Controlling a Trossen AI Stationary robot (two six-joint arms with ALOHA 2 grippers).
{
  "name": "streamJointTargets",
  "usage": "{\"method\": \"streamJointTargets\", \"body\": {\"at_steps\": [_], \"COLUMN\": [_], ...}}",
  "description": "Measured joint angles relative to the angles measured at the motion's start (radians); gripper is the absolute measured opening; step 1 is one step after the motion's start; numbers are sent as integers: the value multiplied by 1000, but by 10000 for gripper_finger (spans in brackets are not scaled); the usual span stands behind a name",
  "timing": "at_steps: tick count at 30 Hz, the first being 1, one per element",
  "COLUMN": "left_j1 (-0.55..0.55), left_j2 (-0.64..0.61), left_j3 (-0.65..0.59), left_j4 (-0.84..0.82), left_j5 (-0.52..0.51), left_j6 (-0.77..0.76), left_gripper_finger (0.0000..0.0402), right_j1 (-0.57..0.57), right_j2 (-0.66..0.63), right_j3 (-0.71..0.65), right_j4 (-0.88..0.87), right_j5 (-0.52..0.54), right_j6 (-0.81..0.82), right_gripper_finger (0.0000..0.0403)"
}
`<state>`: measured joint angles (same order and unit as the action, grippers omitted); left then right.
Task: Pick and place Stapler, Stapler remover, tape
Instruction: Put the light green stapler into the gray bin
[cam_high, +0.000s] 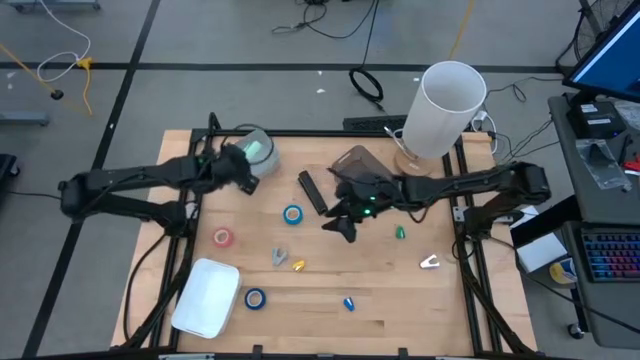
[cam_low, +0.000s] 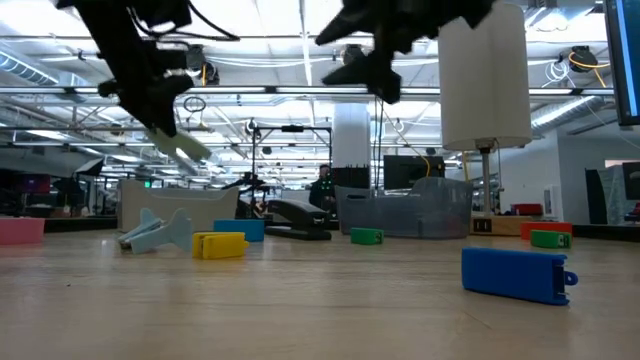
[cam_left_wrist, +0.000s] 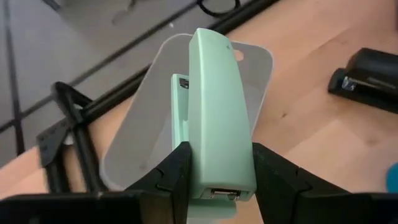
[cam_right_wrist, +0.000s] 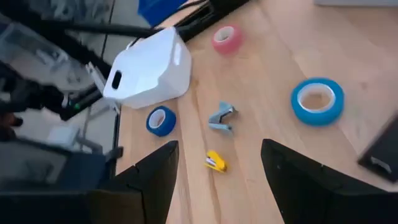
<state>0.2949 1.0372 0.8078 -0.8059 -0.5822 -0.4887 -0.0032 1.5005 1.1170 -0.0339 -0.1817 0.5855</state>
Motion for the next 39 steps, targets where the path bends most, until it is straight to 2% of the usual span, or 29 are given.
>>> {"method": "streamJointTargets", "body": {"at_steps": [7, 11, 14, 19, 25, 39], "left_j1": [234, 349, 417, 509, 556, 643], "left_j2": [91, 126, 141, 154, 151, 146], "left_j3": [0, 0, -1, -23, -118, -222], "left_j4": [130, 149, 177, 219, 337, 487], "left_j5": [242, 320, 370, 454, 555, 572], "left_j6": [234, 307, 376, 439, 442, 531], "left_gripper_finger": [136, 136, 136, 136, 136, 136], "right_j1": [0, 6, 6, 14, 19, 18], "right_j2": [-168, -252, -300, -370, -412, -424], "right_j3": [-316, -486, -591, -704, -749, -756], "right_j4": [430, 673, 786, 835, 838, 846], "right_j5": [25, 30, 51, 125, 131, 132], "right_j6": [131, 187, 214, 210, 189, 201], "right_gripper_finger": [227, 227, 226, 228, 227, 228]}}
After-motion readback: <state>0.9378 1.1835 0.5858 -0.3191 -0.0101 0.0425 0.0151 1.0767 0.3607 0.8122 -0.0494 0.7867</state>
